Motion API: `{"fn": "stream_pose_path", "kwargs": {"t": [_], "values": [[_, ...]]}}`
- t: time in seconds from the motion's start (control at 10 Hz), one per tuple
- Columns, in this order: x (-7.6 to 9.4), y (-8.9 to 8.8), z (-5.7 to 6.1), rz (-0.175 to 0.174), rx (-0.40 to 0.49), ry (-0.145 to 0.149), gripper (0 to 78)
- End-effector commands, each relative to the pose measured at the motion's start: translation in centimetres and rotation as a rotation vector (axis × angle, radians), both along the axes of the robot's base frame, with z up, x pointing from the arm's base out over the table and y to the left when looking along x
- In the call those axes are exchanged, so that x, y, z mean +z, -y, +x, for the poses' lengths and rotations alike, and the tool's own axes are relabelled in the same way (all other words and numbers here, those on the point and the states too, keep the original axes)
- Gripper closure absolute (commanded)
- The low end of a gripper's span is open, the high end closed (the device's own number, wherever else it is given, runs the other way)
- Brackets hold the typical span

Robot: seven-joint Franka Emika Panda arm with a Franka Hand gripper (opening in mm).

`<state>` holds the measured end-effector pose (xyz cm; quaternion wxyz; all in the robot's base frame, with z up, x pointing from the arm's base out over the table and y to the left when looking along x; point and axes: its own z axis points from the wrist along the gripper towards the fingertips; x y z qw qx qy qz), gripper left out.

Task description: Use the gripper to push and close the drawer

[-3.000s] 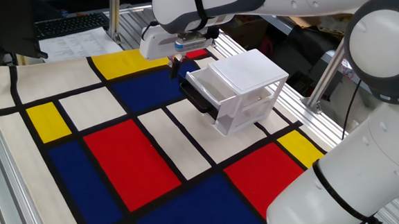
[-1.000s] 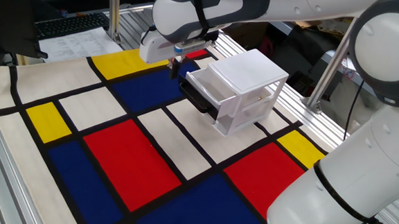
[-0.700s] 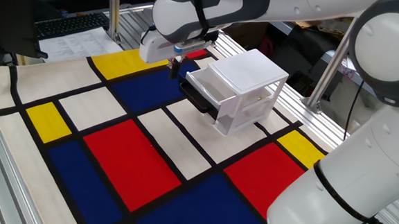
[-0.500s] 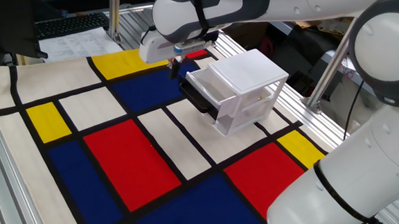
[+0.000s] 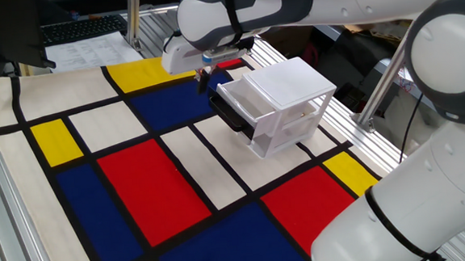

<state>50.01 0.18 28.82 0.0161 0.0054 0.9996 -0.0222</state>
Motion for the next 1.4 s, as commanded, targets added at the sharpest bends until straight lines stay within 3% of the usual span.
{"fn": "stream_pose_path", "kwargs": {"t": [0.1, 0.3, 0.5, 0.6, 0.7, 0.8, 1.1, 1.3, 1.4], "values": [[-0.6, -0.6, 0.2, -0.141, 0.004, -0.01, 77.6], [-0.3, -1.3, -0.3, -0.185, 0.026, -0.007, 77.6], [-0.5, -1.2, -0.2, -0.12, 0.029, 0.01, 77.6], [-0.7, -0.8, 0.0, -0.032, 0.063, 0.014, 77.6], [-0.7, -0.4, 0.2, -0.004, 0.066, 0.014, 77.6], [-0.7, 0.3, 0.4, -0.025, 0.069, 0.004, 77.6], [-1.6, 3.3, 1.3, -0.03, 0.079, -0.023, 77.6], [-1.8, 4.4, 1.5, -0.044, 0.07, -0.075, 77.6], [-1.8, 4.5, 1.5, -0.111, 0.042, -0.117, 77.6]]}}
